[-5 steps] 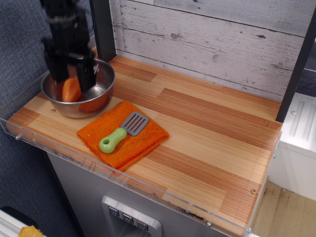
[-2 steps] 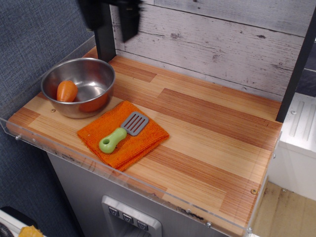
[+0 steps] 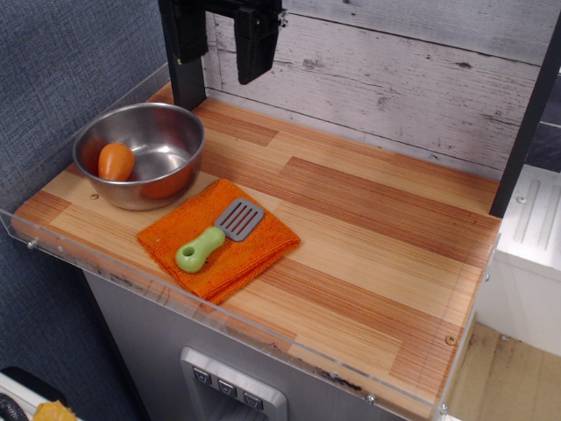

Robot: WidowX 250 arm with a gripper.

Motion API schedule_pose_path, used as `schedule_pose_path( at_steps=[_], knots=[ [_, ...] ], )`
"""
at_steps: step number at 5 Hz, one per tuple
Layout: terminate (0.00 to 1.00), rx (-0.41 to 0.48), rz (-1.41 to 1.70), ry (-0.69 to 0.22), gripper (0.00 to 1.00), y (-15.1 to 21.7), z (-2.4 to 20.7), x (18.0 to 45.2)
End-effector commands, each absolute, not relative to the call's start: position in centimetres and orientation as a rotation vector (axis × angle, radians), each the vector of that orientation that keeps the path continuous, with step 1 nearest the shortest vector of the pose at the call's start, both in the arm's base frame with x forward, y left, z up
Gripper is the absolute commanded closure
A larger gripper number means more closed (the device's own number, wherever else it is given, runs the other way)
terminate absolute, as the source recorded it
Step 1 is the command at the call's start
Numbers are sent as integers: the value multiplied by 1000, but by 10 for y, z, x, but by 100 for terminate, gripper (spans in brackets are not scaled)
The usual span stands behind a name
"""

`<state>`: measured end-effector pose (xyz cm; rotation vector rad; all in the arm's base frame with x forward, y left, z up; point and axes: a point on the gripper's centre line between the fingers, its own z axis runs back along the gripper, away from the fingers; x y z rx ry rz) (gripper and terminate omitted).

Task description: Pick the carrot and place it inside the stainless steel pot

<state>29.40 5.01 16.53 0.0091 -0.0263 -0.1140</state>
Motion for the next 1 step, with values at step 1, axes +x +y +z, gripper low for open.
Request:
schedule_pose_path(
  at_steps=[1],
  knots=[
    [100,15,-115,-63,0,45,180,288]
  ],
)
